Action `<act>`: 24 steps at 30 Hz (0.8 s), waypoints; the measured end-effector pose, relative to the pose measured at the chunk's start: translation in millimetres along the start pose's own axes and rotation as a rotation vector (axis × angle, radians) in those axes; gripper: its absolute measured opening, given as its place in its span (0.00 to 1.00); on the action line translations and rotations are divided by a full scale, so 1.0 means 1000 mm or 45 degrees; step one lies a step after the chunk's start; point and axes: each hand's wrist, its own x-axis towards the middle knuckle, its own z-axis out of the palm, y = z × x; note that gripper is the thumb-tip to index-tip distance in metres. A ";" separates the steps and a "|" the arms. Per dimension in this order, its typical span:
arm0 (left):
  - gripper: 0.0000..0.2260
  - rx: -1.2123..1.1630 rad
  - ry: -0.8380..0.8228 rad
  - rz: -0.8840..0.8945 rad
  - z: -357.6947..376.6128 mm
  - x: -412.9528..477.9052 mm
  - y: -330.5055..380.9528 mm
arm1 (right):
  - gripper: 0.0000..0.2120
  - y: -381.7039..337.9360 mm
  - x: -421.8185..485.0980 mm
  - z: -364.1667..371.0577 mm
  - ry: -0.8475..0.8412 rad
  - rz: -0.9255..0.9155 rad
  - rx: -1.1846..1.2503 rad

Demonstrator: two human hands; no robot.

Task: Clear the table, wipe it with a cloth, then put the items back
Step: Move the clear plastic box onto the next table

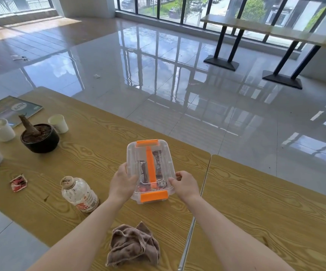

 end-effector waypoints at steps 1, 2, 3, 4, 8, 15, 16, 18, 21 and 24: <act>0.23 0.040 0.006 0.022 0.000 -0.001 0.001 | 0.17 0.001 -0.001 -0.001 -0.007 -0.005 0.002; 0.22 0.102 0.016 0.057 0.000 -0.002 0.001 | 0.18 0.002 -0.001 -0.001 -0.010 -0.013 0.000; 0.22 0.173 0.027 0.098 0.000 -0.003 0.002 | 0.20 0.004 -0.002 -0.003 -0.010 -0.024 -0.010; 0.21 0.249 0.037 0.140 0.000 -0.006 0.003 | 0.21 0.006 -0.003 -0.005 -0.007 -0.036 -0.020; 0.26 0.527 0.092 0.351 0.006 -0.017 0.017 | 0.22 0.015 -0.009 -0.018 0.021 -0.063 -0.038; 0.29 0.628 0.007 0.544 0.031 -0.043 0.049 | 0.20 0.042 -0.030 -0.054 0.120 -0.060 0.001; 0.28 0.614 -0.010 0.557 0.036 -0.048 0.054 | 0.20 0.047 -0.034 -0.061 0.136 -0.062 0.003; 0.27 0.594 -0.045 0.603 0.049 -0.060 0.064 | 0.19 0.059 -0.045 -0.075 0.174 -0.068 -0.007; 0.29 0.648 -0.086 0.687 0.071 -0.079 0.080 | 0.19 0.079 -0.062 -0.097 0.237 -0.088 -0.066; 0.30 0.678 -0.129 0.777 0.095 -0.101 0.100 | 0.19 0.104 -0.082 -0.121 0.303 -0.080 -0.110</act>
